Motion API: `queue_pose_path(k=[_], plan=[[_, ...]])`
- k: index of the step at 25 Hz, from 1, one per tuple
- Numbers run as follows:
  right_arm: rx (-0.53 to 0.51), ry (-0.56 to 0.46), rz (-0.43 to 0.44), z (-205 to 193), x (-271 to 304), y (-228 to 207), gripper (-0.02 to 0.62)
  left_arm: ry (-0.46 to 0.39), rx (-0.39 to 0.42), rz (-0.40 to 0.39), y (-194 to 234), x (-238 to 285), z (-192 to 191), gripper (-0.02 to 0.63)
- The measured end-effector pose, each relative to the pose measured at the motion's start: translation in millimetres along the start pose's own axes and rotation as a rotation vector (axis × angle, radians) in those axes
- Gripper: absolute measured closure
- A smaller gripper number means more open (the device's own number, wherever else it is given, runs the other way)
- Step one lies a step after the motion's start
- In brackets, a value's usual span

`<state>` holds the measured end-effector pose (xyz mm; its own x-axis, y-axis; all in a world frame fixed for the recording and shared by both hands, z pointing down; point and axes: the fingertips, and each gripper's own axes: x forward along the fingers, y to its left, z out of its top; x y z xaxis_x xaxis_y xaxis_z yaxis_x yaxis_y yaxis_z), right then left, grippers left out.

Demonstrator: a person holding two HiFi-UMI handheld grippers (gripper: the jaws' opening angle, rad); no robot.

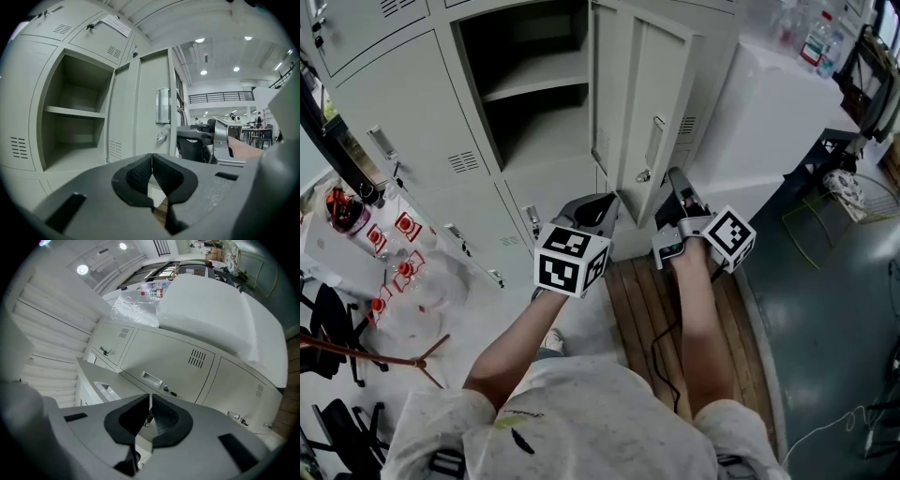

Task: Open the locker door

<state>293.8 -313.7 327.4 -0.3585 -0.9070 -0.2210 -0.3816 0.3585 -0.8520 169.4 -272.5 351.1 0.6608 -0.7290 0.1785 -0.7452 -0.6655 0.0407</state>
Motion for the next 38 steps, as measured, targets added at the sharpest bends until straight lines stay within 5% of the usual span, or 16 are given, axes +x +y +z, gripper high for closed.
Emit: queue_pose_path(k=[11, 18, 38], plan=[[-0.123, -0.006, 0.040, -13, -27, 43, 0.581, -0.021, -0.021, 0.011, 2, -15, 0, 0.600], [-0.314, 0.057, 0.111, -44, -33, 84, 0.581, -0.021, -0.040, 0.054, 13, -33, -6, 0.600], [-0.773, 0.330, 0.167, -178, 4, 118, 0.592, -0.049, -0.061, 0.306, 81, -126, -14, 0.600]])
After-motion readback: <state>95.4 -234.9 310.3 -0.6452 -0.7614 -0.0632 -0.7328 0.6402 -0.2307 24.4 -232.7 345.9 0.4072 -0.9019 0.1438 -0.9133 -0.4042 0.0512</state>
